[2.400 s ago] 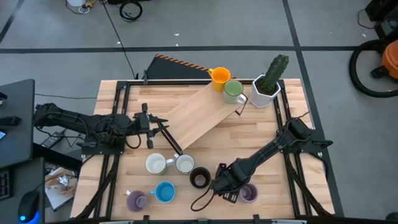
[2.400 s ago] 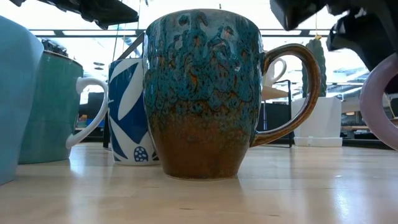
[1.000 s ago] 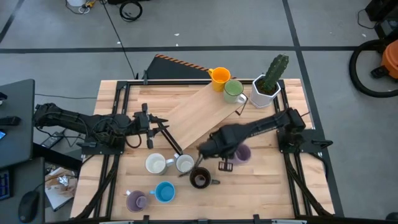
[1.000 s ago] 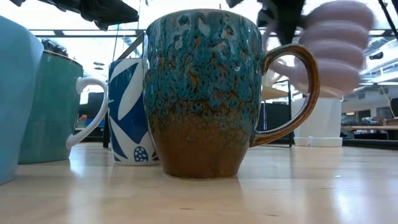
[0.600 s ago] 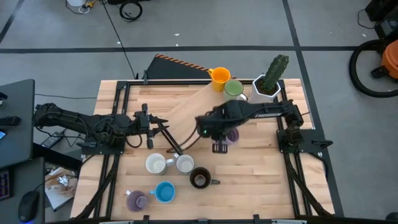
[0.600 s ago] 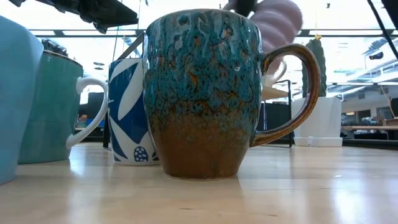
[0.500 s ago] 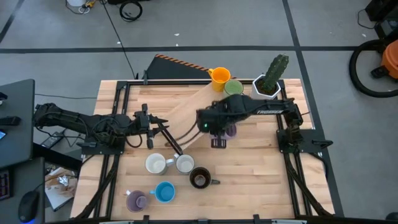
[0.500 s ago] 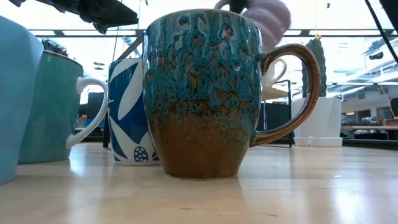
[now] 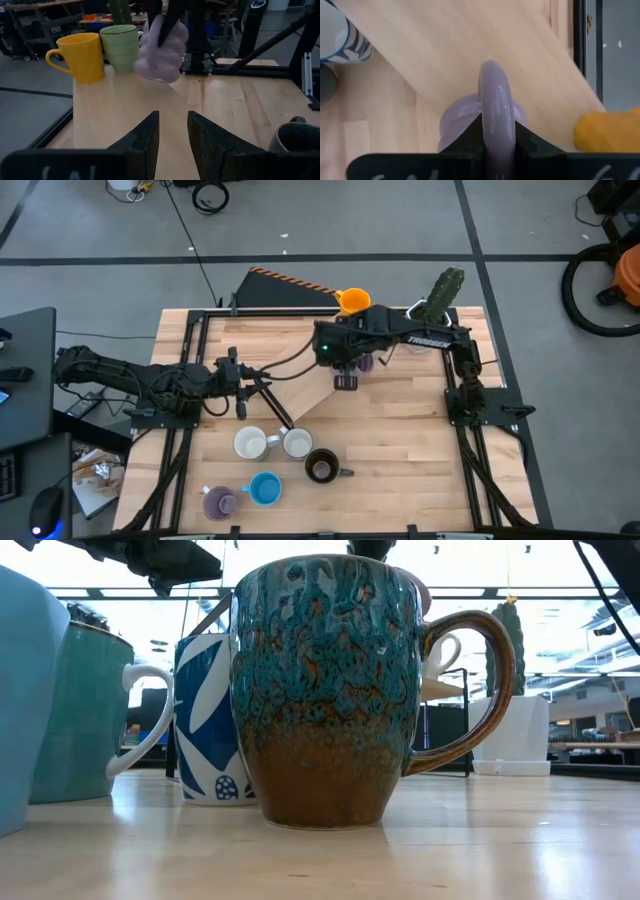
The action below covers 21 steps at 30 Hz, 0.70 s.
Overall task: Place coffee mugs
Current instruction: Put the right purple mug on the shelf
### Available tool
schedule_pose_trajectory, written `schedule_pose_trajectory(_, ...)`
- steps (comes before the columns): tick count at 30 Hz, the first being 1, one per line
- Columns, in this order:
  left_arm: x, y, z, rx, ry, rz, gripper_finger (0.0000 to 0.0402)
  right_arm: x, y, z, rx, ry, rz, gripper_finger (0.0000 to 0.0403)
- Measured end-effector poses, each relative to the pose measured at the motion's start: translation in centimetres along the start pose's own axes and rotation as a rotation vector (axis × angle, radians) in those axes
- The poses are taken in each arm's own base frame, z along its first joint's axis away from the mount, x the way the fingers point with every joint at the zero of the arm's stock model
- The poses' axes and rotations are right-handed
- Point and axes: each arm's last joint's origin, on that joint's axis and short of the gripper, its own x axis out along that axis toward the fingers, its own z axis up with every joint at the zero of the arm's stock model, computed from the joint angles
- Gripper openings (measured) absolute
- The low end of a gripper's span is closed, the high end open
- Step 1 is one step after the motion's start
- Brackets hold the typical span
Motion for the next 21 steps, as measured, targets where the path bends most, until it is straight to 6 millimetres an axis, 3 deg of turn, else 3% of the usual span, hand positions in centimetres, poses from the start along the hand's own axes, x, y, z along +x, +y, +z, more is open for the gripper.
schedule_pose_trajectory(21,0.0,0.0,0.1,-0.004,-0.006,0.000,0.0107,2.1,-2.0,0.3,0.008,-0.019,0.047,0.0048)
